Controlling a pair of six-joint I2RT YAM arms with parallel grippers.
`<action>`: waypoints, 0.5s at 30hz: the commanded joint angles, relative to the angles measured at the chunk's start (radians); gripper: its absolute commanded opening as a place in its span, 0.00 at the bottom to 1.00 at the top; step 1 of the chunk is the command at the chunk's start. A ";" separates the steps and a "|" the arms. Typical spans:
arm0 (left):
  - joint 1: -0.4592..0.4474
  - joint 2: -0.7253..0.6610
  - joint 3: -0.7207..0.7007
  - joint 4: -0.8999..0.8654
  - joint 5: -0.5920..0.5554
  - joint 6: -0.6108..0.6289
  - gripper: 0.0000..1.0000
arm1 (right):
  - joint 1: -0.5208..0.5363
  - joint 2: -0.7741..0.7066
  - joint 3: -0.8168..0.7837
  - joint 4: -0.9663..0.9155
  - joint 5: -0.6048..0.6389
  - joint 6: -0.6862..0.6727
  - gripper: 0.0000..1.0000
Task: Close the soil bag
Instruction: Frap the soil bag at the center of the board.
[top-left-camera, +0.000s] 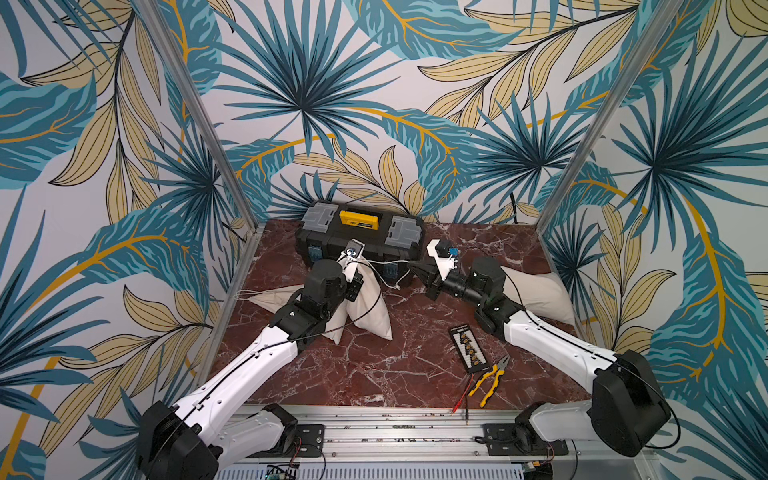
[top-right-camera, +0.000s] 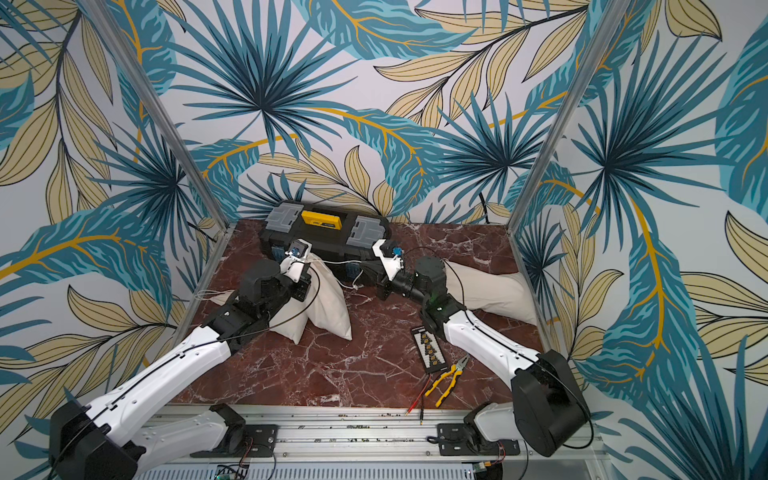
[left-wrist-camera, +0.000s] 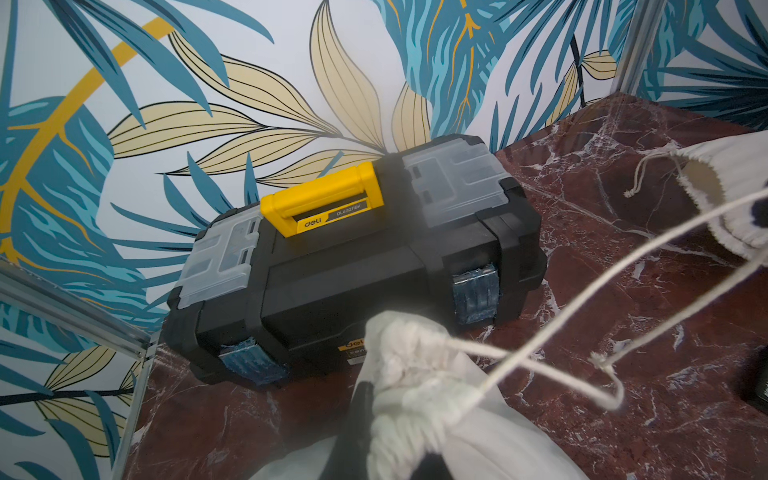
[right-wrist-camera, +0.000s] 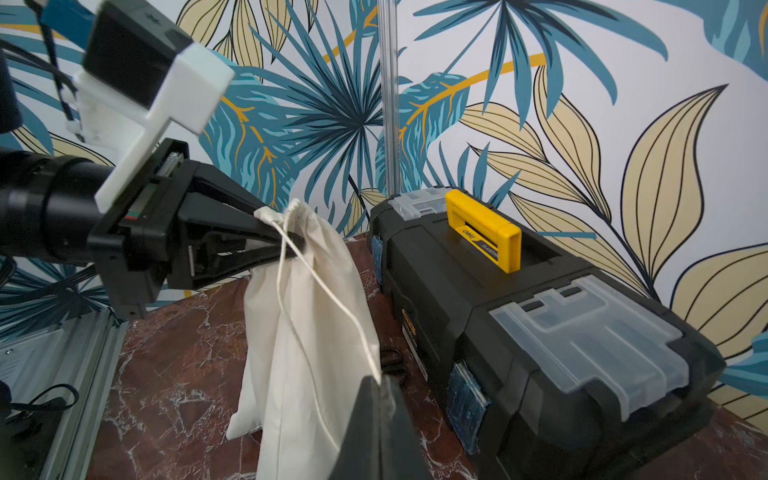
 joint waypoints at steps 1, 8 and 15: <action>0.012 0.001 -0.013 0.006 -0.111 0.003 0.04 | 0.002 -0.086 -0.031 0.050 0.177 -0.025 0.00; 0.012 0.107 -0.077 -0.022 -0.288 -0.118 0.14 | -0.002 -0.305 0.017 -0.095 0.516 -0.174 0.00; 0.013 0.217 -0.077 -0.034 -0.363 -0.217 0.21 | -0.003 -0.382 0.011 -0.105 0.609 -0.162 0.00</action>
